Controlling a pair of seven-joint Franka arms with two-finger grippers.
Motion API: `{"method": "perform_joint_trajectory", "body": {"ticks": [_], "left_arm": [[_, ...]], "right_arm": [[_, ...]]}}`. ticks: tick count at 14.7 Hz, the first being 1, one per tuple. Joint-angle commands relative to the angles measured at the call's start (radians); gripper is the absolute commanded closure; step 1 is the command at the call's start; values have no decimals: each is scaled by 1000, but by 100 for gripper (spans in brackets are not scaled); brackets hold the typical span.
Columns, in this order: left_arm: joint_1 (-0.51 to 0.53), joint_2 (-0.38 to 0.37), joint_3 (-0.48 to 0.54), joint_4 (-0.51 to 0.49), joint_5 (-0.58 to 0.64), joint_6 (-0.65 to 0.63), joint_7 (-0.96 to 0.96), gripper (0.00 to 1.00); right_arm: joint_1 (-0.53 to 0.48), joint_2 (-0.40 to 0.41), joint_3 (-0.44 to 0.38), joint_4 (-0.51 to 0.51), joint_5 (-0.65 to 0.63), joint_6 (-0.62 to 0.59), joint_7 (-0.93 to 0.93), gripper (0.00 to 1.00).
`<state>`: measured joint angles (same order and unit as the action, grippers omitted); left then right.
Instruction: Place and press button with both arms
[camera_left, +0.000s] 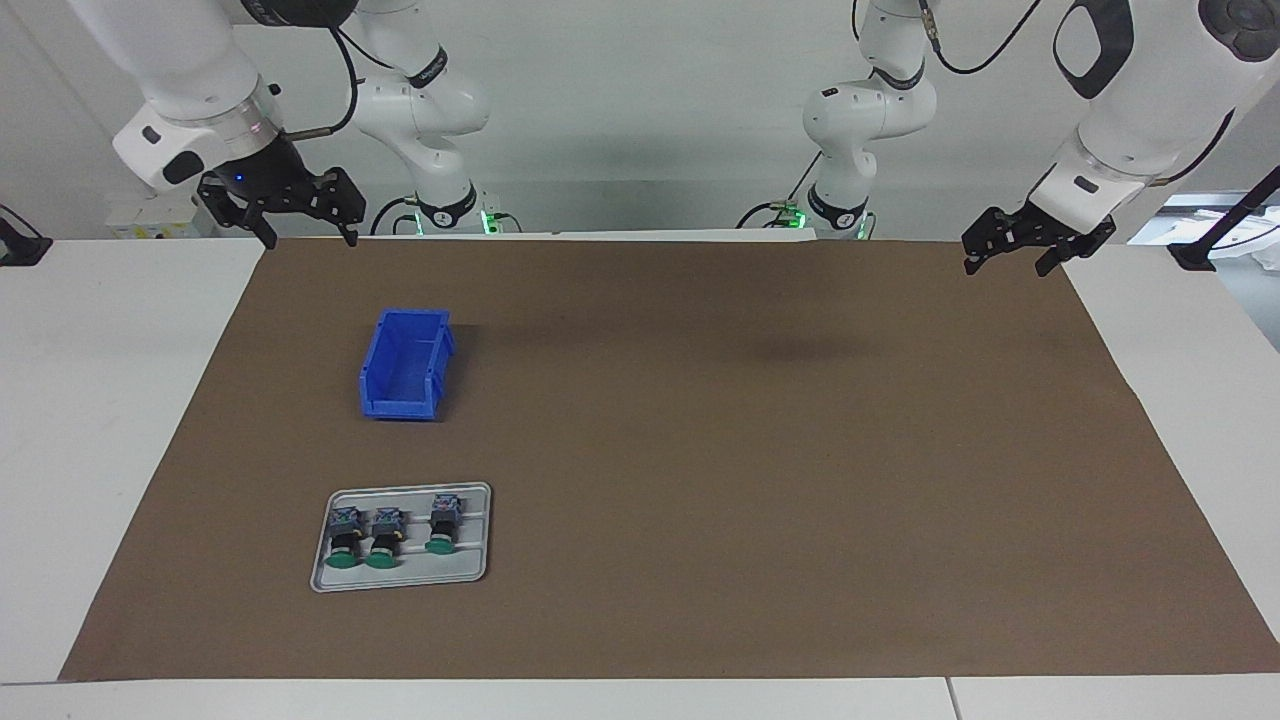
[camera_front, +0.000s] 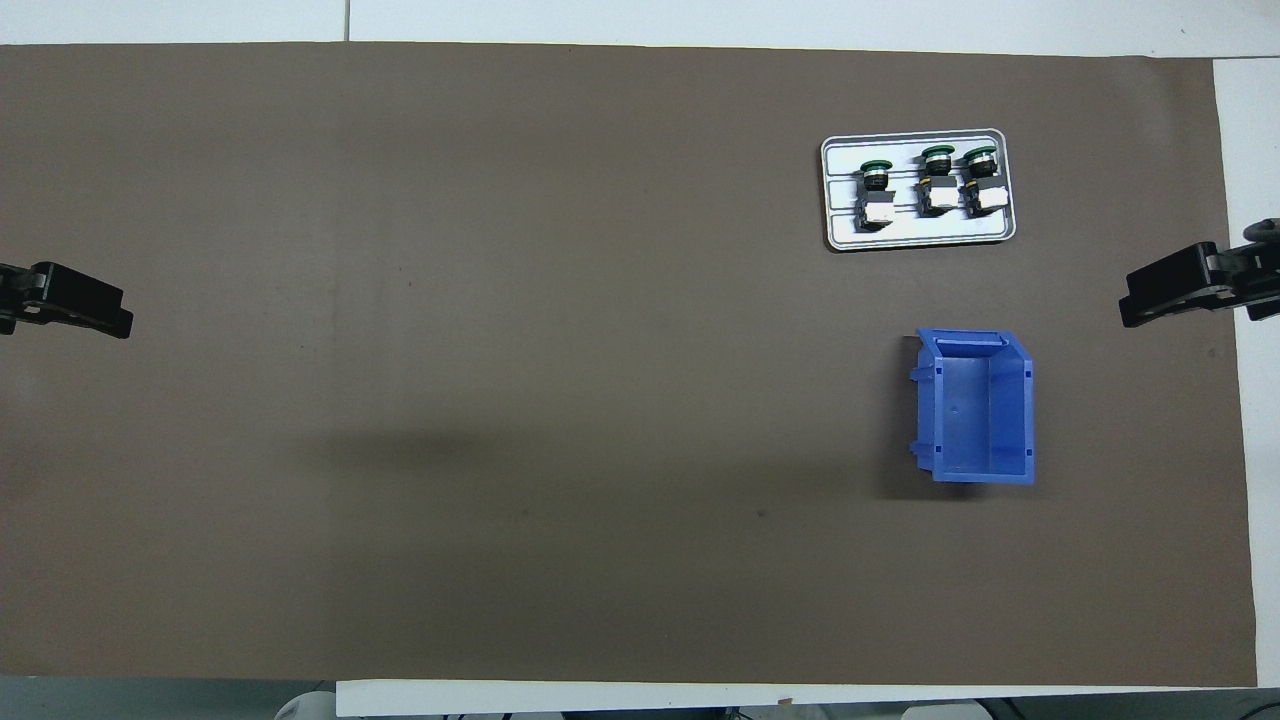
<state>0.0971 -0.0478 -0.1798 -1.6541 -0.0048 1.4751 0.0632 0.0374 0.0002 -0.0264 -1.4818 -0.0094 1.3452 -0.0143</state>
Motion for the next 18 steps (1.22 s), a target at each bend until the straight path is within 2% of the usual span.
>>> {"method": "perform_joint_trajectory", "body": {"ticks": [1, 13, 15, 18], "left_arm": [[-2, -24, 5, -24, 16, 2, 4, 0], [-2, -24, 5, -24, 16, 2, 4, 0], [-10, -26, 3, -27, 16, -6, 4, 0], [-8, -26, 3, -24, 16, -4, 1, 0]], "right_arm": [[-16, -14, 3, -17, -9, -3, -18, 1], [-14, -11, 0, -23, 3, -3, -18, 1], [-17, -20, 0, -55, 3, -3, -21, 1], [-10, -19, -3, -60, 8, 83, -49, 1]]}}
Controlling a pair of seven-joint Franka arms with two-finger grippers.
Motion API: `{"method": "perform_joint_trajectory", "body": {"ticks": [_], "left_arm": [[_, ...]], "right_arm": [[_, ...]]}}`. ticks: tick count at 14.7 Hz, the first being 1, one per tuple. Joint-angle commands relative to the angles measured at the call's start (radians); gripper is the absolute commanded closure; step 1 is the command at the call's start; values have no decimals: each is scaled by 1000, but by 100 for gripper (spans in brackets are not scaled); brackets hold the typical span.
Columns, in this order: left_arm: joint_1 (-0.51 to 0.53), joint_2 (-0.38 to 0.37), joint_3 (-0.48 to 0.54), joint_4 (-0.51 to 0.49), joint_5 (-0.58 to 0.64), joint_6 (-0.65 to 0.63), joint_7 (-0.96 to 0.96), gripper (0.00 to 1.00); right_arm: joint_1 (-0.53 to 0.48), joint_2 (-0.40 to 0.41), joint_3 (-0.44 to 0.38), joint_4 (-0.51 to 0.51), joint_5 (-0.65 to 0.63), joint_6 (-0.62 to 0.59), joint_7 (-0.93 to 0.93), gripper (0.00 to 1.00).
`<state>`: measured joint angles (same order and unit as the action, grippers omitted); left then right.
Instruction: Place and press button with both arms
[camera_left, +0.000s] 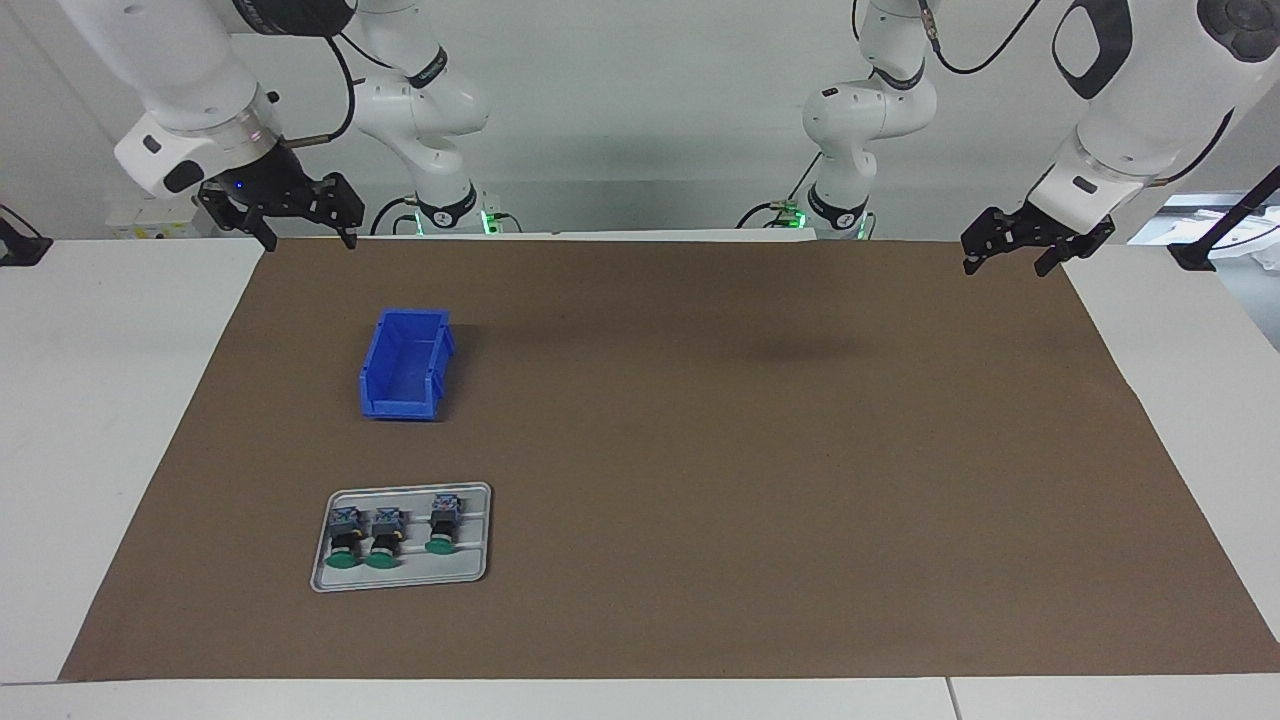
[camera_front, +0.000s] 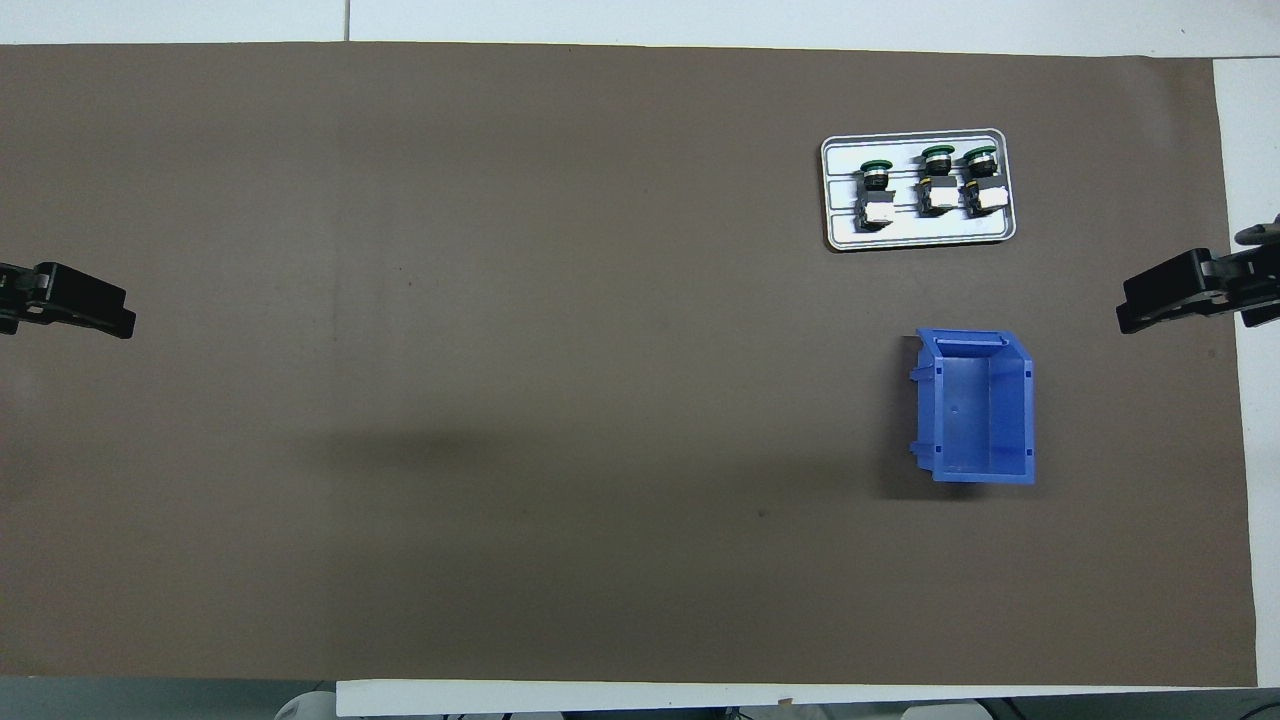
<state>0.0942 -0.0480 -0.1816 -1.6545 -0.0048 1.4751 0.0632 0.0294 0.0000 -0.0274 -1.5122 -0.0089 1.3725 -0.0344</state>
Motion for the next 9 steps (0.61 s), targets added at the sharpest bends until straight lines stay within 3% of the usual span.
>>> {"method": "perform_joint_trajectory", "body": {"ticks": [1, 3, 9], "left_arm": [[-10, -26, 5, -25, 16, -6, 4, 0], [-13, -26, 5, -24, 16, -1, 4, 0], [-13, -24, 1, -21, 16, 5, 4, 0]], "right_arm": [[3, -11, 0, -29, 6, 65, -27, 1], [7, 15, 3, -34, 1, 107, -24, 1], [87, 227, 7, -52, 6, 419, 65, 1]]}}
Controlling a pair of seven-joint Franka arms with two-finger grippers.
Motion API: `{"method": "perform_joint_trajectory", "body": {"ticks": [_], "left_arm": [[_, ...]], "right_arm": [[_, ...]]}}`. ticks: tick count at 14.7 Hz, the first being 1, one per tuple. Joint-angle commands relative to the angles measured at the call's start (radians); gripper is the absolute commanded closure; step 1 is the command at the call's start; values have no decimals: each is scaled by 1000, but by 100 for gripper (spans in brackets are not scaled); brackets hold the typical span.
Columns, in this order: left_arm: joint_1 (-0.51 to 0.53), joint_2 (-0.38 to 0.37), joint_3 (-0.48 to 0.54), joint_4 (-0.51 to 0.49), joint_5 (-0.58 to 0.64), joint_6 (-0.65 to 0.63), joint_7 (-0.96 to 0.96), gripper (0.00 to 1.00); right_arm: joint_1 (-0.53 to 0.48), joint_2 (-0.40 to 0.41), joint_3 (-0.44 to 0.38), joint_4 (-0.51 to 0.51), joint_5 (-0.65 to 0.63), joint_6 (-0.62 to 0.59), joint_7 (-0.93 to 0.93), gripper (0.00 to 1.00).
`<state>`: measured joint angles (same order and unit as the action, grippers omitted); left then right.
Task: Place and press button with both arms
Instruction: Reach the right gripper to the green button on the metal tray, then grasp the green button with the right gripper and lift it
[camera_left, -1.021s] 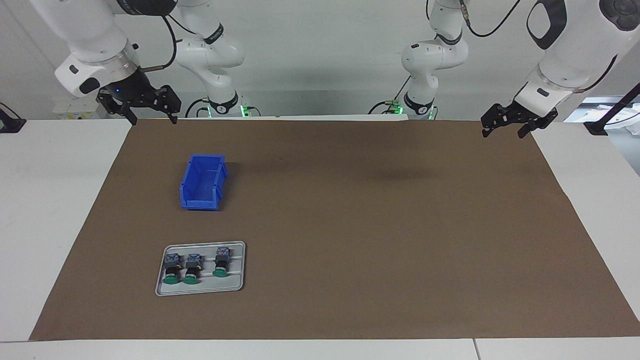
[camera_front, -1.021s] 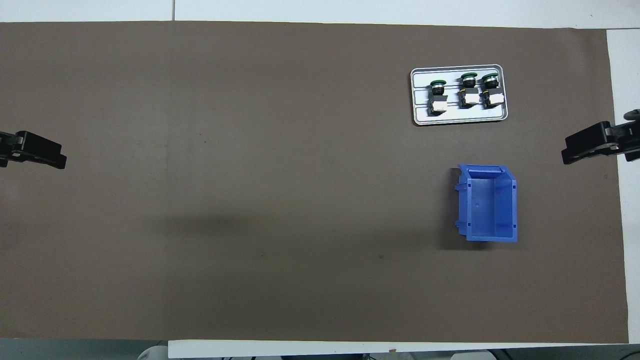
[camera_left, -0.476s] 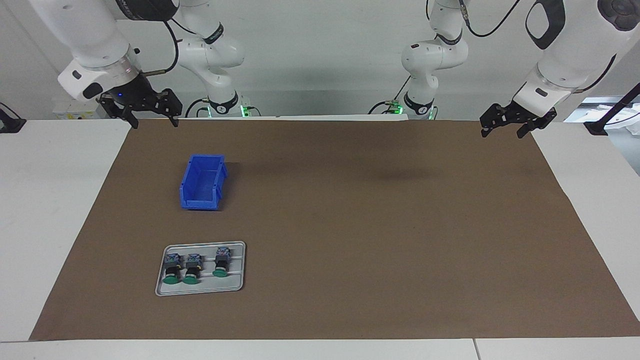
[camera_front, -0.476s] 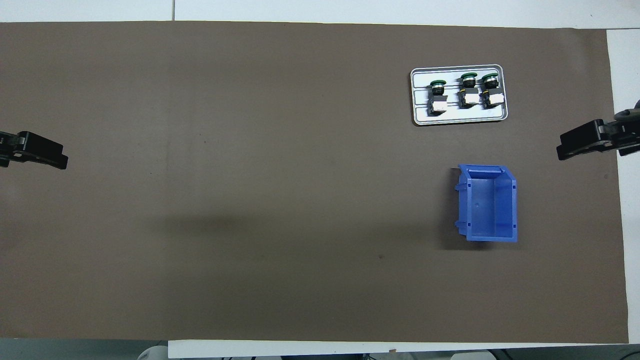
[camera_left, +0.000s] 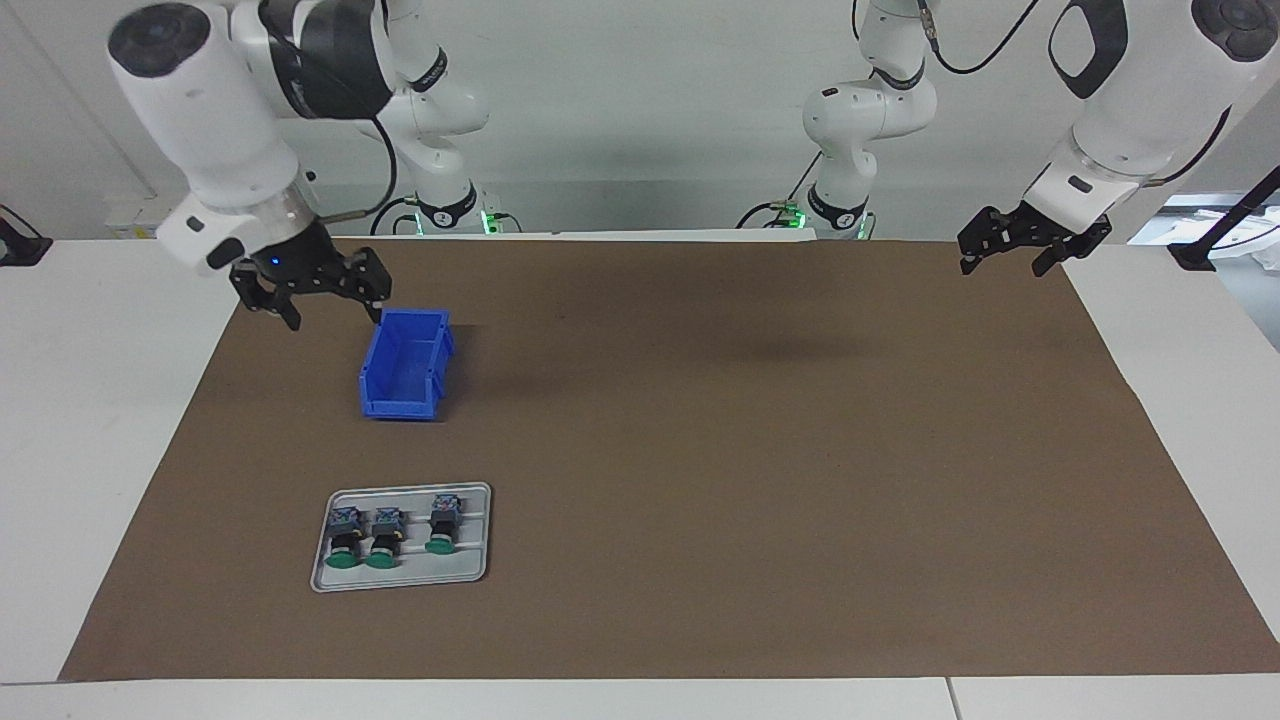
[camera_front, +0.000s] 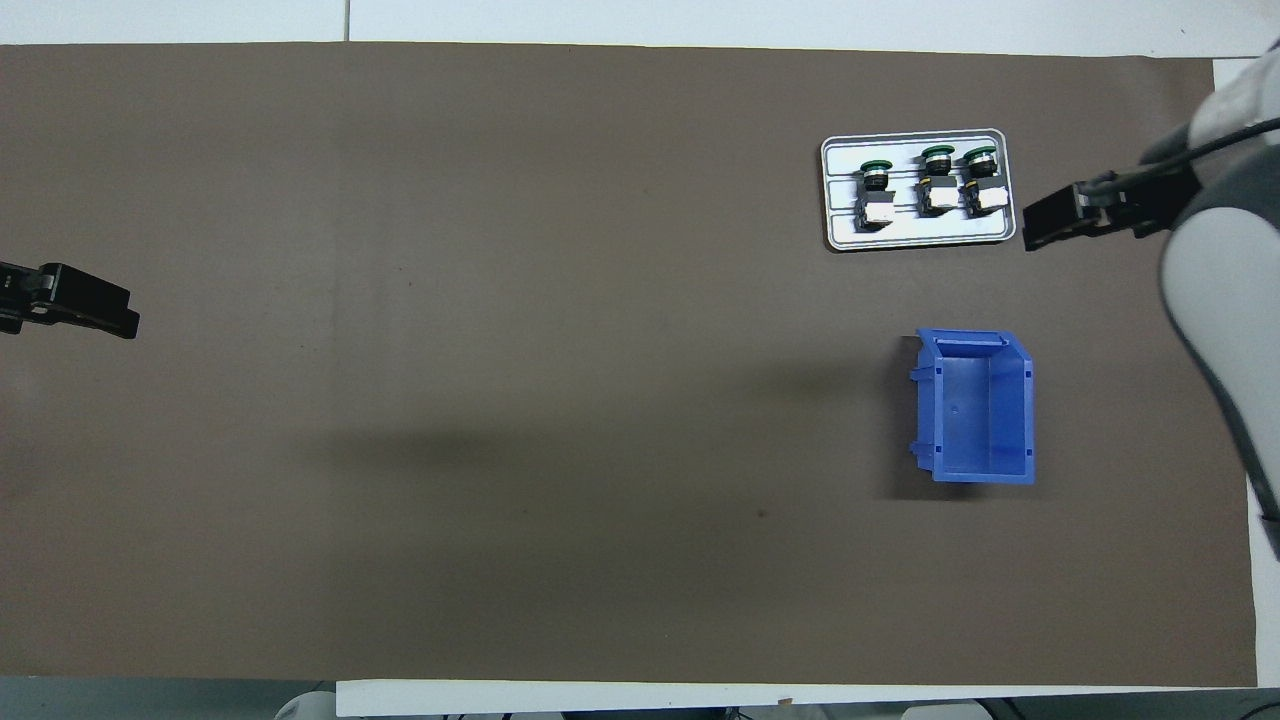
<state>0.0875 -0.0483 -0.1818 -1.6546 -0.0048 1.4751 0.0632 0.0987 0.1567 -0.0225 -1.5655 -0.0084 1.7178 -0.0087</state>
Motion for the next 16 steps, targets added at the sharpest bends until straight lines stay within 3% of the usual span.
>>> {"method": "perform_joint_trajectory", "body": {"ticks": [1, 8, 16], "left_arm": [[-6, -22, 1, -22, 16, 16, 3, 0], [6, -22, 1, -22, 16, 39, 7, 0], [-6, -22, -2, -25, 16, 63, 6, 0]], "right_arm": [[35, 102, 3, -7, 7, 119, 50, 1], [53, 288, 4, -51, 10, 442, 52, 6], [53, 377, 4, -51, 10, 543, 93, 13]]}}
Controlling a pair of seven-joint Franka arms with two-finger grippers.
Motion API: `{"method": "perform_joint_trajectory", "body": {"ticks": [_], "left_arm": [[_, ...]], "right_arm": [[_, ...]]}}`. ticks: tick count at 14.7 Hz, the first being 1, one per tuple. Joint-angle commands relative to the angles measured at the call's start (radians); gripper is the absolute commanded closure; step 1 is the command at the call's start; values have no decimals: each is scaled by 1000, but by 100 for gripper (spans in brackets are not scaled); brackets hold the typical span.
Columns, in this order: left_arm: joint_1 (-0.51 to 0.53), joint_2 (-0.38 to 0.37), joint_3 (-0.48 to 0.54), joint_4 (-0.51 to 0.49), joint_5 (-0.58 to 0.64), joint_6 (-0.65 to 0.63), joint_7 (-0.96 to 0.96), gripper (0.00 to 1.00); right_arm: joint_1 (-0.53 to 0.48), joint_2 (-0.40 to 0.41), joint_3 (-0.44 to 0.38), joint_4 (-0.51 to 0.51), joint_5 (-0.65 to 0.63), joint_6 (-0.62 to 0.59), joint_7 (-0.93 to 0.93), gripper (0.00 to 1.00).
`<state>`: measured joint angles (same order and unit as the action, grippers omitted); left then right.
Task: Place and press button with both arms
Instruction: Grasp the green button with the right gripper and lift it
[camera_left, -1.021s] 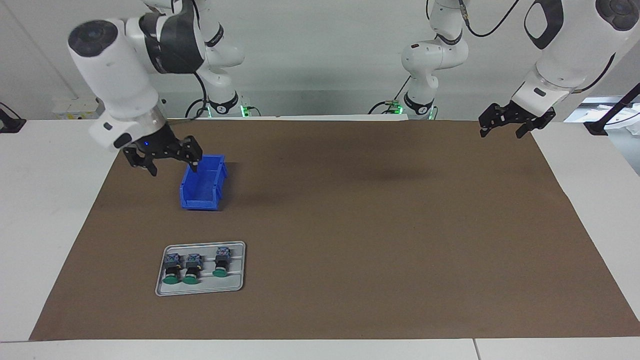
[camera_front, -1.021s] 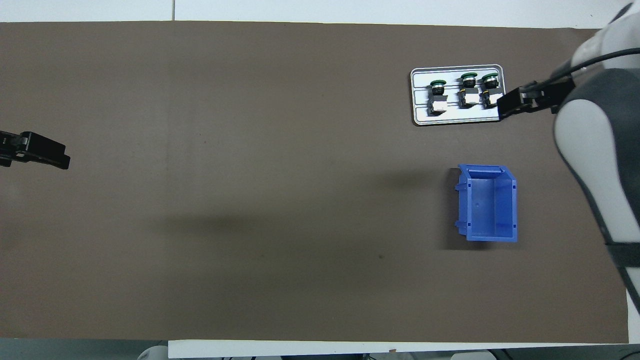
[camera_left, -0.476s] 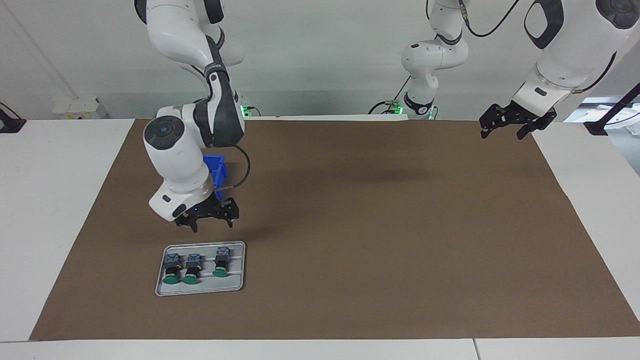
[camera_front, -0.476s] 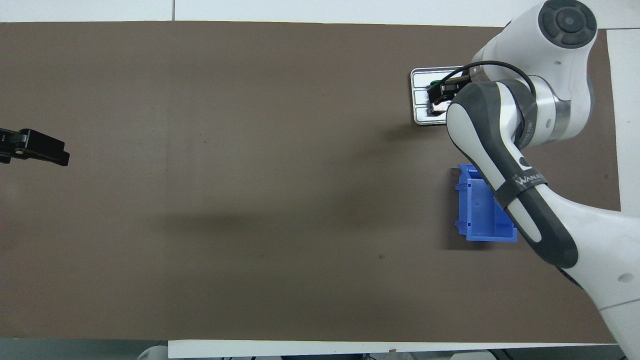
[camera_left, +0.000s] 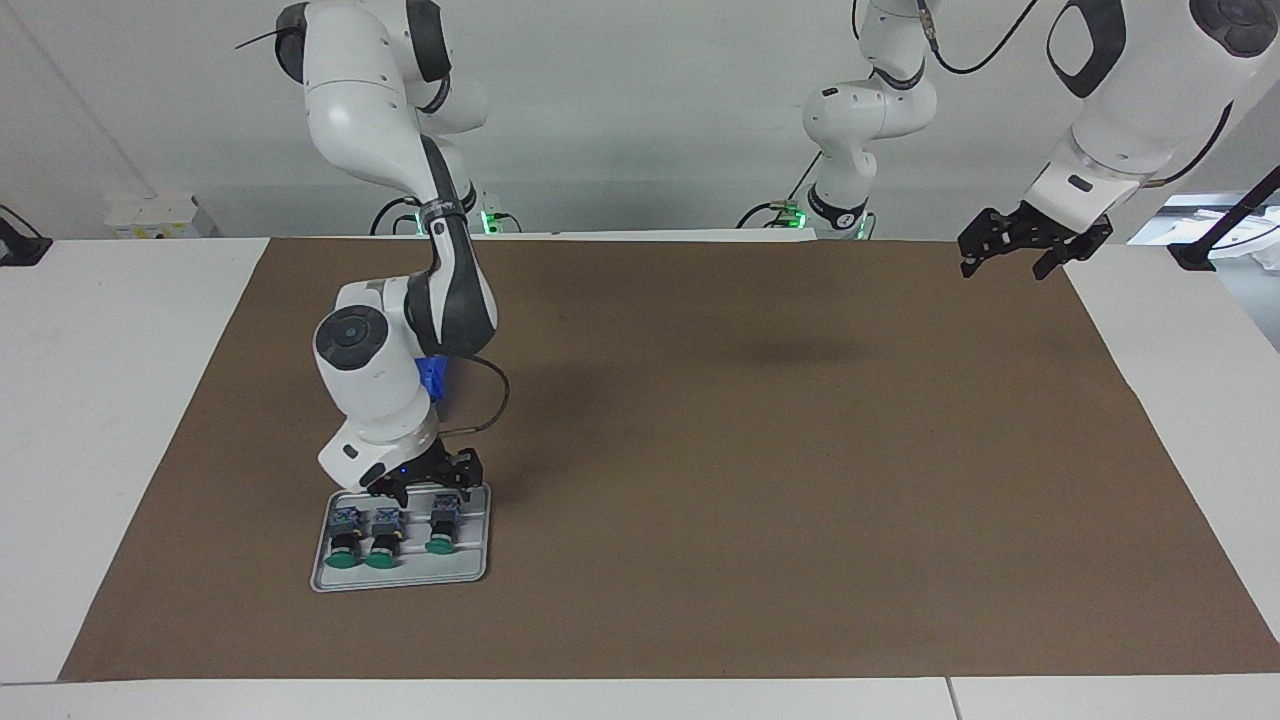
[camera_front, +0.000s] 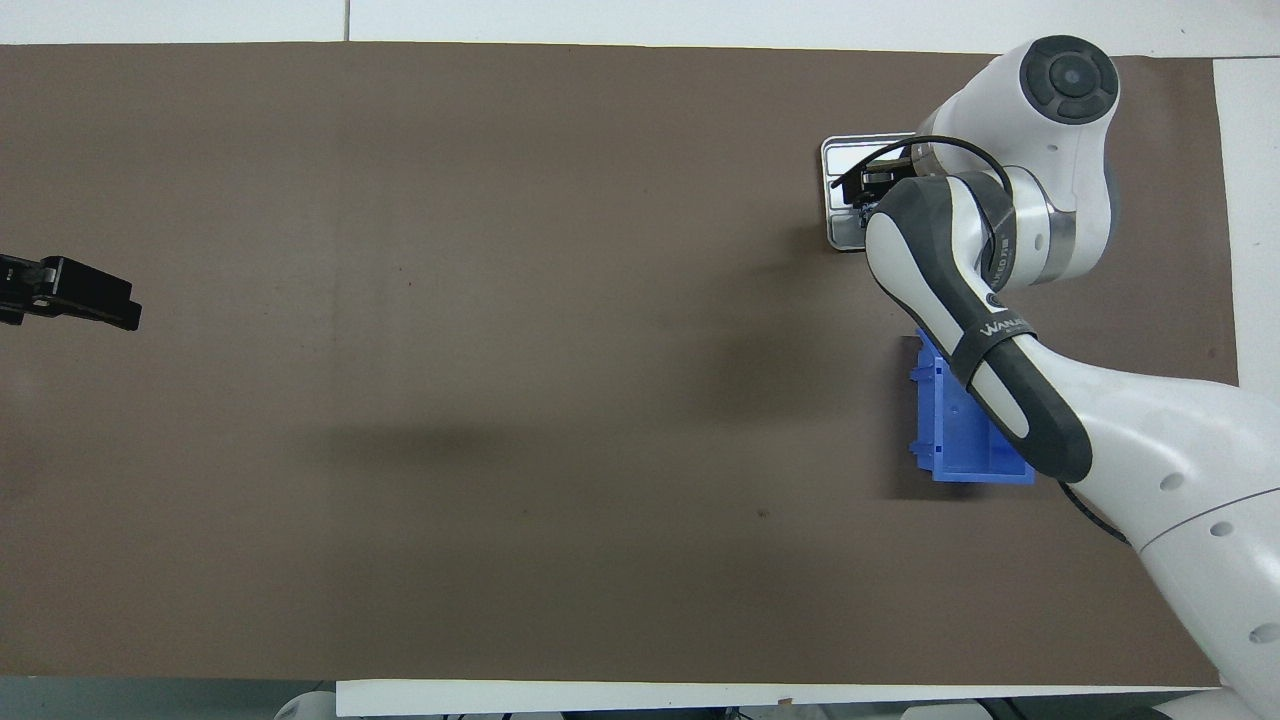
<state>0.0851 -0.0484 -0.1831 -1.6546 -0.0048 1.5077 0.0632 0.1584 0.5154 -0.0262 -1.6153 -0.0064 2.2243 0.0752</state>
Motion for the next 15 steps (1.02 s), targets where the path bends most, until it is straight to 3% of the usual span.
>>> {"method": "perform_joint_trajectory", "body": {"ticks": [1, 3, 8, 9, 11, 13, 15], "left_arm": [[-4, -22, -1, -25, 14, 28, 4, 0], [-5, -22, -3, -25, 14, 31, 3, 0], [-4, -25, -3, -33, 14, 28, 3, 0], [-4, -25, -3, -34, 14, 29, 4, 0], [-4, -24, -3, -34, 14, 32, 4, 0], [-4, -25, -3, -34, 14, 35, 6, 0], [-4, -25, -3, -36, 14, 35, 9, 0]], "right_arm": [[-3, 26, 8, -11, 8, 61, 9, 14], [-2, 26, 8, -57, 8, 122, 6, 17], [-13, 38, 8, -64, 6, 147, -12, 21], [-11, 41, 8, -64, 8, 143, -12, 31], [-8, 41, 8, -60, 6, 130, -11, 67], [0, 40, 8, -60, 8, 117, -6, 91], [1, 32, 8, -43, -3, 91, -8, 96]]}}
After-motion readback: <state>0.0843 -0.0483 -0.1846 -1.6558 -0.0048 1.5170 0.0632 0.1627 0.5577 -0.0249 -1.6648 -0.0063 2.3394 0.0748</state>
